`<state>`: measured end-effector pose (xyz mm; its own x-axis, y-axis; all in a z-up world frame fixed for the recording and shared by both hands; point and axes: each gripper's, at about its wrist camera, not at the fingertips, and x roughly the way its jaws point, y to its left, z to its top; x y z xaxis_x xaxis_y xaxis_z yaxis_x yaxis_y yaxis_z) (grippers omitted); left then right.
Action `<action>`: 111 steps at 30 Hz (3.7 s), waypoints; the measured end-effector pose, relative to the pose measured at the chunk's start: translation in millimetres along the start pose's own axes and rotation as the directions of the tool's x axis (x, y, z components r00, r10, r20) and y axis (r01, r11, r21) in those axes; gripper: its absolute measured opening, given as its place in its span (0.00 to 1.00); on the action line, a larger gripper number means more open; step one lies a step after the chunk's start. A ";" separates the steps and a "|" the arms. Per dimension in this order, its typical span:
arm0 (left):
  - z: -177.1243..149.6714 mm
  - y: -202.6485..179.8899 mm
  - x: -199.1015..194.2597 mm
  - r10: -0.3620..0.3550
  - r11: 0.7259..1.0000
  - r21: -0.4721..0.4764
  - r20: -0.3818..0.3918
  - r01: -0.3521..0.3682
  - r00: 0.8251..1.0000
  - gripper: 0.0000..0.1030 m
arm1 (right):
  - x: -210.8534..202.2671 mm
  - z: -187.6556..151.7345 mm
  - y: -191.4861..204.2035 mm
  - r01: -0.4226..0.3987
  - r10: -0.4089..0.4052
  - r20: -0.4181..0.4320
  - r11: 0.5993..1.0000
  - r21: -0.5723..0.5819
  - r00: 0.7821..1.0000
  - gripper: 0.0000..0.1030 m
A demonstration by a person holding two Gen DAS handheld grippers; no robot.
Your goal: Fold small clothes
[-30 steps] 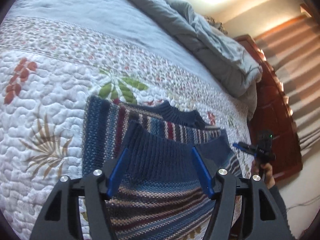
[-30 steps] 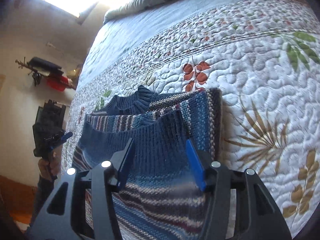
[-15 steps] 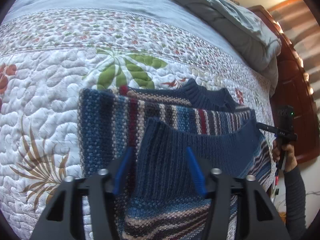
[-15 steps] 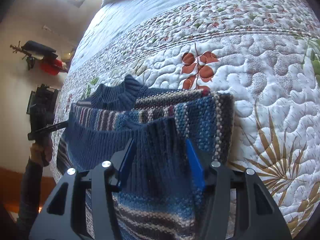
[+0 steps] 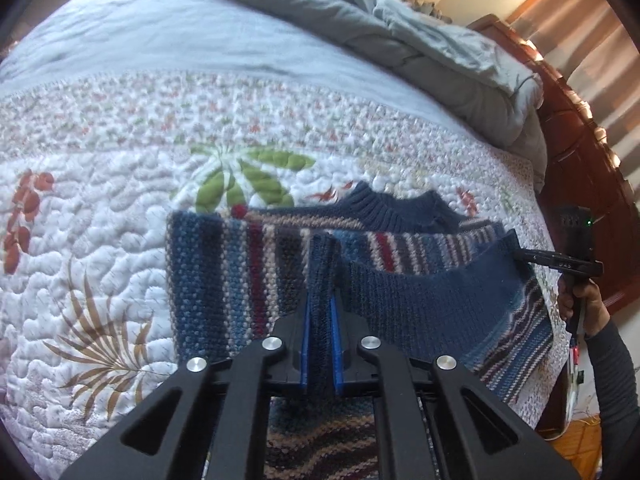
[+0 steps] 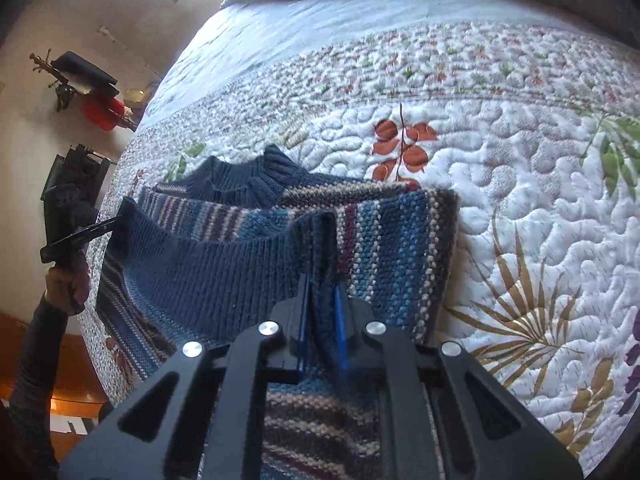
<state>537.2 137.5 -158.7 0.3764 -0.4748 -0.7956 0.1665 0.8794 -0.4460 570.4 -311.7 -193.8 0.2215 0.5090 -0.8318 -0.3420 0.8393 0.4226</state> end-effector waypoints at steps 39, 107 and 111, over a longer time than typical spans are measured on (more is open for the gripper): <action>92.2 25.7 50.3 0.176 0.979 -0.107 -0.013 -0.176 0.984 0.08 | 37.8 90.6 -17.7 0.230 -0.245 0.068 0.957 0.176 0.967 0.09; -158.5 -71.5 -88.5 0.239 0.970 -0.118 0.315 -0.212 0.919 0.95 | -5.4 -203.8 161.6 -0.067 0.009 0.321 0.983 0.173 0.947 0.84; -159.7 -80.5 -102.4 0.328 0.943 -0.081 0.370 -0.322 0.869 0.96 | 22.1 -202.5 216.1 -0.078 0.043 0.323 0.992 0.097 0.945 0.91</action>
<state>339.7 109.6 -106.9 0.7190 -0.1107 -0.6861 -0.0377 0.9795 -0.1977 316.4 -157.8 -193.8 0.4897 0.5790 -0.6519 -0.2679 0.8114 0.5195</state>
